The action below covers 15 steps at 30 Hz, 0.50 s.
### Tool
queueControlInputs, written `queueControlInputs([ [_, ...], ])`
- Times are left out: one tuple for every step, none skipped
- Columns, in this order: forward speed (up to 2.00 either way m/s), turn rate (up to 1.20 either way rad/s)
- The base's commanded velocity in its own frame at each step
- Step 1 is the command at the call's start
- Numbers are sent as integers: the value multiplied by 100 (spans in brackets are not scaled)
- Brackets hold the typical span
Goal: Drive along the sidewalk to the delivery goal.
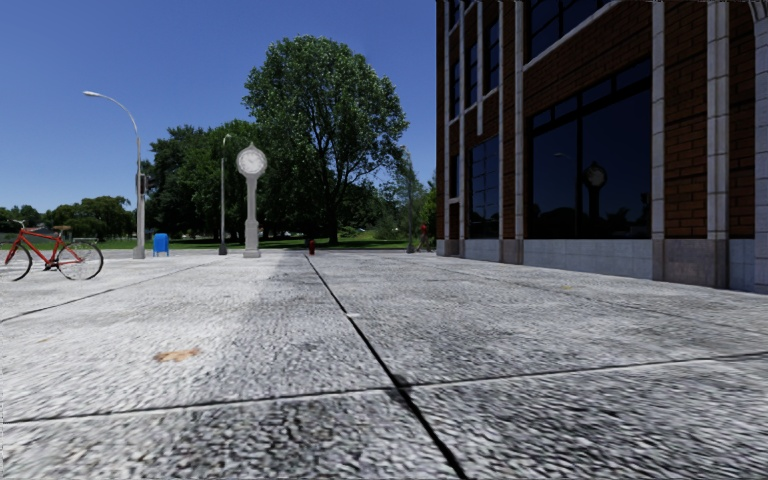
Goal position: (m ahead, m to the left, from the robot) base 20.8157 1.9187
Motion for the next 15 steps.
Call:
queueControlInputs([
  [200, 0],
  [200, 0],
  [200, 0],
  [200, 0],
  [200, 0],
  [200, 0],
  [200, 0],
  [200, 0],
  [200, 0],
  [200, 0],
  [200, 0],
  [200, 0],
  [200, 0],
  [200, 0],
  [200, 0],
])
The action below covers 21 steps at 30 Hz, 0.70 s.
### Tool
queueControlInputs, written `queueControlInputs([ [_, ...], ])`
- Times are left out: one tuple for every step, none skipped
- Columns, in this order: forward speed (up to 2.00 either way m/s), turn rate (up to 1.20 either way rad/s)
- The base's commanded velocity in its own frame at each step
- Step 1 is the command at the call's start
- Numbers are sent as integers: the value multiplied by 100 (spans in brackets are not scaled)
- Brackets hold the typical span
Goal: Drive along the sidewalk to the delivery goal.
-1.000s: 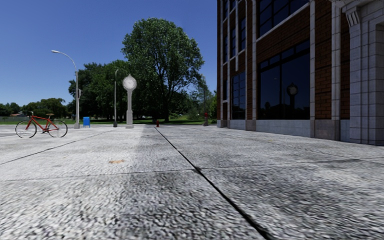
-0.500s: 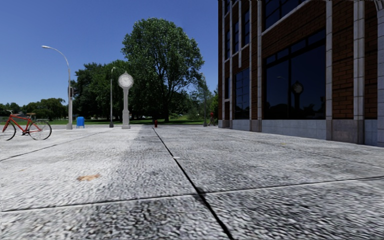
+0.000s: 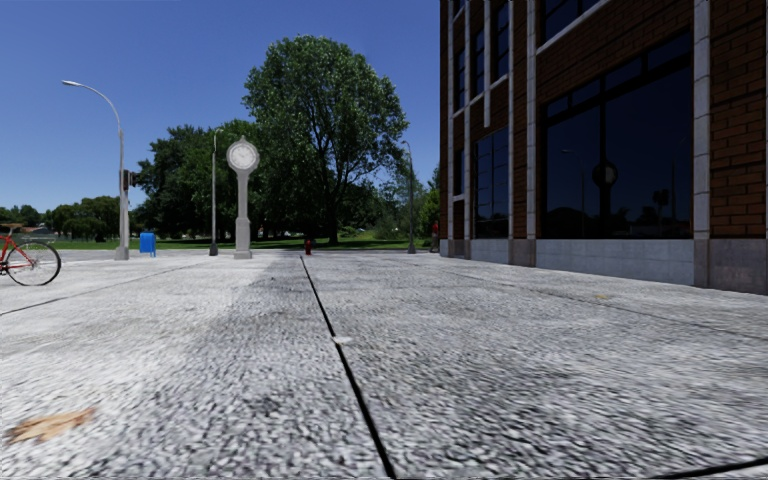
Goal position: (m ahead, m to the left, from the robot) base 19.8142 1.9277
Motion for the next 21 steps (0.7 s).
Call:
queueControlInputs([
  [200, 0],
  [200, 0],
  [200, 0],
  [200, 0],
  [200, 0],
  [200, 0],
  [200, 0],
  [200, 0],
  [200, 0],
  [200, 0],
  [200, 0],
  [200, 0],
  [200, 0],
  [200, 0],
  [200, 0],
  [200, 0],
  [200, 0],
  [200, 0],
  [200, 0],
  [200, 0],
  [200, 0],
])
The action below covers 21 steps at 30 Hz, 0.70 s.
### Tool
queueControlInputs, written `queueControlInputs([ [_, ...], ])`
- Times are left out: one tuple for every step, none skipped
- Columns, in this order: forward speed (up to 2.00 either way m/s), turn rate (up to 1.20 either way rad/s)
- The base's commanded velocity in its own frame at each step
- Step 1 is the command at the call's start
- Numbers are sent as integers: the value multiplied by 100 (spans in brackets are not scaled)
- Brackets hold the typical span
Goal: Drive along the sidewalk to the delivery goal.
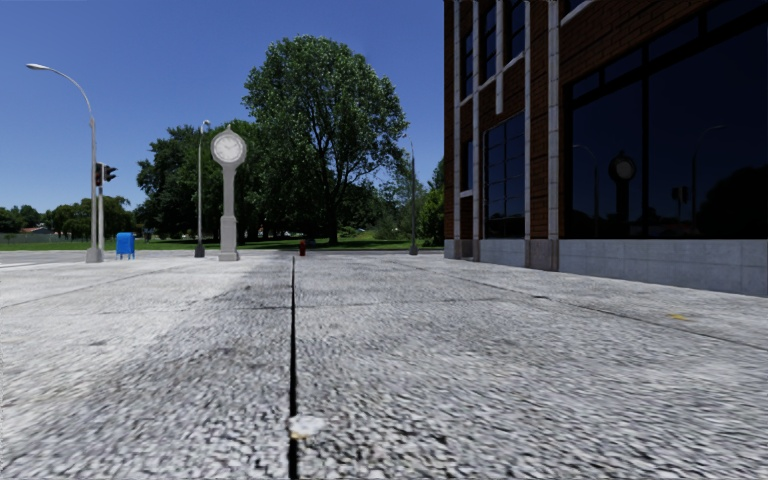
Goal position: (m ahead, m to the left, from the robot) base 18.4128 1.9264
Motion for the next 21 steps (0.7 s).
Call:
queueControlInputs([
  [200, 0],
  [200, 0],
  [200, 0],
  [200, 0],
  [200, 0],
  [200, 0],
  [200, 0],
  [200, 0],
  [200, 0],
  [200, 0],
  [200, 0],
  [200, 0],
  [200, 0],
  [200, 0],
  [200, 0],
  [200, 0],
  [200, 0],
  [200, 0],
  [200, 0],
  [200, 0],
  [200, 0],
])
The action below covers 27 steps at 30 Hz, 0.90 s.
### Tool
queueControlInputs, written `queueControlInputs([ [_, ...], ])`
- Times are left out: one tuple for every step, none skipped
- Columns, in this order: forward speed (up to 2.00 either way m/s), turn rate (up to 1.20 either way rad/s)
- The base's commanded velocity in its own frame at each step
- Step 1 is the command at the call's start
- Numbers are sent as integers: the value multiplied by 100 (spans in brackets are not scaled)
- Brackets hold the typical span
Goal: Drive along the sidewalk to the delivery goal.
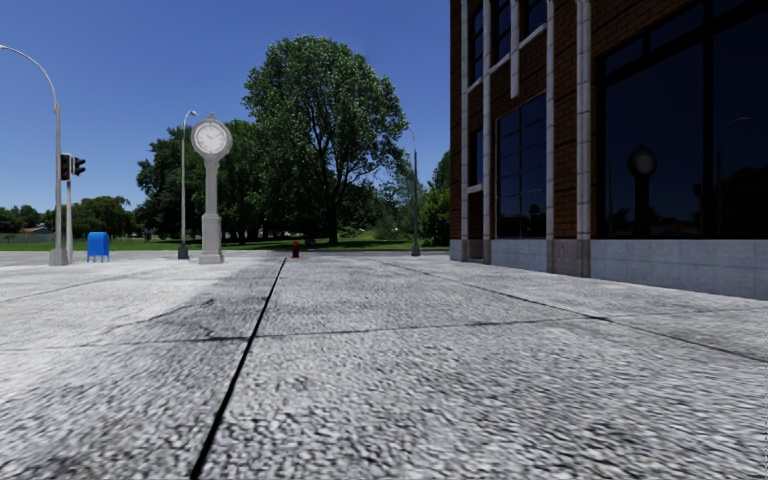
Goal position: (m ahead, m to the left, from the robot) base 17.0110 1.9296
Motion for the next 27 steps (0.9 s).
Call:
queueControlInputs([
  [200, 0],
  [200, 0],
  [200, 0],
  [200, 0],
  [200, 0],
  [200, 0],
  [200, 0],
  [200, 0],
  [200, 0],
  [200, 0],
  [200, 0],
  [200, 0],
  [200, 0],
  [200, 0],
  [200, 0],
  [200, 0],
  [200, 0],
  [200, 0],
  [200, 0],
  [200, 0],
  [200, 0],
  [200, 0],
  [200, 0],
  [200, 0],
  [200, 0],
  [200, 0],
  [200, 0],
])
